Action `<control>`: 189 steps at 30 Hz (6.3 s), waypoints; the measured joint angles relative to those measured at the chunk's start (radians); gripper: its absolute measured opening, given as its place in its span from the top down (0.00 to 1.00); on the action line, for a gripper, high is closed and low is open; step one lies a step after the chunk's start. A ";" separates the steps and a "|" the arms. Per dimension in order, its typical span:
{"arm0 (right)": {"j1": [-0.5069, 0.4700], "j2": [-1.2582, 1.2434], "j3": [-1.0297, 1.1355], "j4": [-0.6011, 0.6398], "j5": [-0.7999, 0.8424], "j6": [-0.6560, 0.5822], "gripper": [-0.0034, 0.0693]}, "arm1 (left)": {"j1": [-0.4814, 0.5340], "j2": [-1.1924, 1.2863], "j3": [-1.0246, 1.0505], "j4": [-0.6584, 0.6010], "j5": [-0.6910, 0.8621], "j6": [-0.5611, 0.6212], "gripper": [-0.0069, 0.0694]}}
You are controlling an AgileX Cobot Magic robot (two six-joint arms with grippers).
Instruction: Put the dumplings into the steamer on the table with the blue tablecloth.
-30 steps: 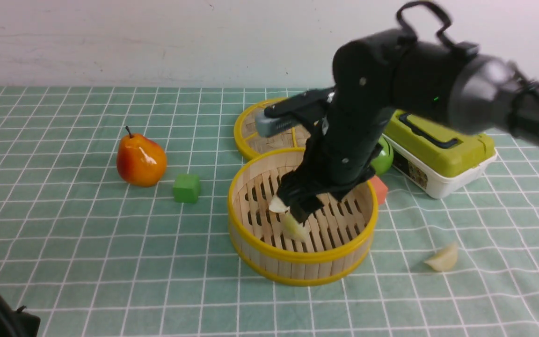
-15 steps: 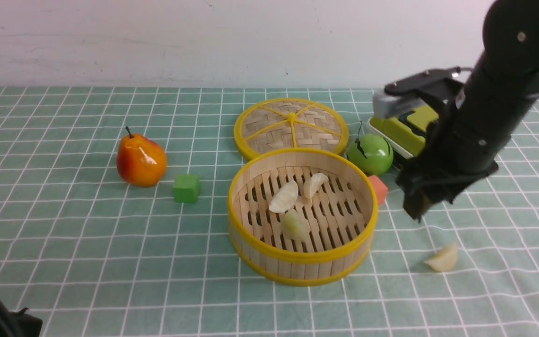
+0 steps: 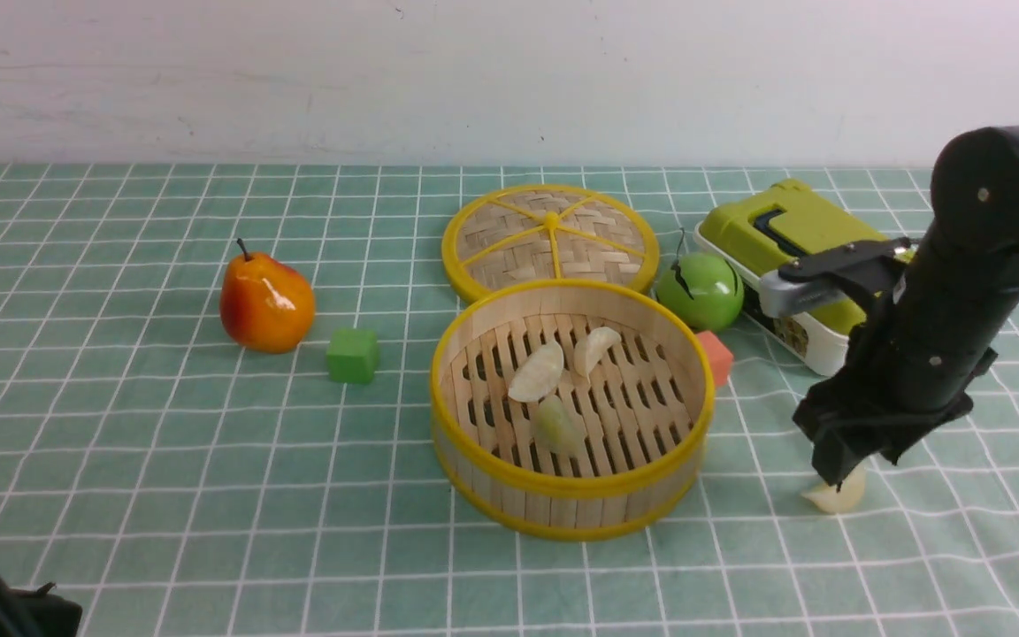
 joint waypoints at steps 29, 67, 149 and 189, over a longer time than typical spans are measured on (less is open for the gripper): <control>0.000 0.122 0.002 0.084 -0.111 0.262 0.69 | 0.000 0.000 0.001 -0.002 0.000 0.000 0.87; 0.214 0.181 -0.234 0.217 -0.239 0.030 0.30 | 0.000 -0.004 0.108 0.040 0.036 -0.002 0.83; -0.170 -1.853 1.367 -0.158 -0.636 0.351 0.97 | 0.000 -0.490 0.400 0.104 -0.276 -0.113 0.74; -0.170 -1.853 1.365 -0.159 -0.623 0.355 0.97 | 0.000 -0.490 0.418 0.152 -0.306 -0.119 0.74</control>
